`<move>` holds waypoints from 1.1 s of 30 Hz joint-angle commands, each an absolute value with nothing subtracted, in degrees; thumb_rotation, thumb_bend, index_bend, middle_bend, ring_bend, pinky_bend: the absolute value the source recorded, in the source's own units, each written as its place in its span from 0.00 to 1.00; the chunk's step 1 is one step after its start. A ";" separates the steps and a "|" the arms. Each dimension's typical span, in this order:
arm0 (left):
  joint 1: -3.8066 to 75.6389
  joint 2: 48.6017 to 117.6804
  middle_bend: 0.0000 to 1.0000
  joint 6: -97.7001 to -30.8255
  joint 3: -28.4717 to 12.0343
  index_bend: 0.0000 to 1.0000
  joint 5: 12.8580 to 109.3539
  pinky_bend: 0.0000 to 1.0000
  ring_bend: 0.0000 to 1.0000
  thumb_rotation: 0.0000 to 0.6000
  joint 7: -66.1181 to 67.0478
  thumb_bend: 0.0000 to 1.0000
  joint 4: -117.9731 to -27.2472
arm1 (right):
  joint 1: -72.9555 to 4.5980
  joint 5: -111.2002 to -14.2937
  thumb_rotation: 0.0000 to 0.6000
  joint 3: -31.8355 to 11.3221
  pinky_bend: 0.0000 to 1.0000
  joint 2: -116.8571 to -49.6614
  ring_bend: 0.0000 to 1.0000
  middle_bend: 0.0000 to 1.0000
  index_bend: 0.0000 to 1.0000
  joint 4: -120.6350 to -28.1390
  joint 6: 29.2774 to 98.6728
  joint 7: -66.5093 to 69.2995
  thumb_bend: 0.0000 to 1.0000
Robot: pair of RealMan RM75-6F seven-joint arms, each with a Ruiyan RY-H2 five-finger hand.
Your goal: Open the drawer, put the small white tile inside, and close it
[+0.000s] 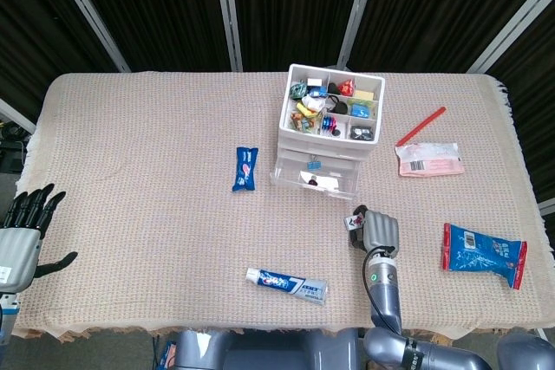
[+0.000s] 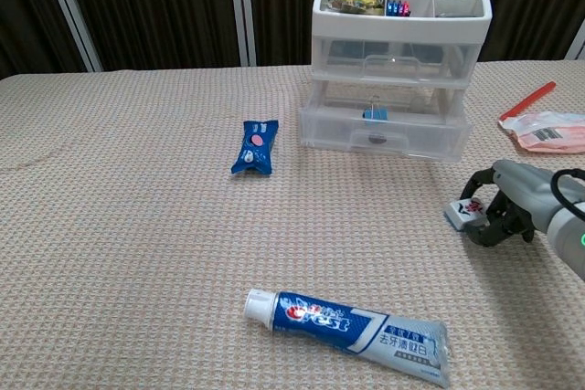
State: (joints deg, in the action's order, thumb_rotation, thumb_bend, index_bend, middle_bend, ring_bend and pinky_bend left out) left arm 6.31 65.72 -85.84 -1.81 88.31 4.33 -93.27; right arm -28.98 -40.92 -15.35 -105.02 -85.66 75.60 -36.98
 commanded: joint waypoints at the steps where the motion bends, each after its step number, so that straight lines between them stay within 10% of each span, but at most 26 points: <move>1: 6.30 65.71 0.00 -85.87 -1.79 0.08 88.36 0.00 0.00 1.00 4.33 0.15 -93.31 | -28.99 -41.16 1.00 -15.45 0.62 -105.21 0.83 0.83 0.44 -85.16 75.81 -36.94 0.34; 33: 6.14 65.75 0.00 -86.43 -1.80 0.09 88.80 0.00 0.00 1.00 4.30 0.15 -93.16 | -22.63 -51.25 1.00 -11.96 0.62 -95.16 0.83 0.83 0.58 -105.88 81.74 -31.55 0.34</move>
State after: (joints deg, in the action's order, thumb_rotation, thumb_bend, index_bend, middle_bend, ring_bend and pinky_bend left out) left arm 6.14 65.75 -86.43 -1.80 88.80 4.30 -93.16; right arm -22.99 -50.18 -11.86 -96.27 -104.35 80.94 -31.60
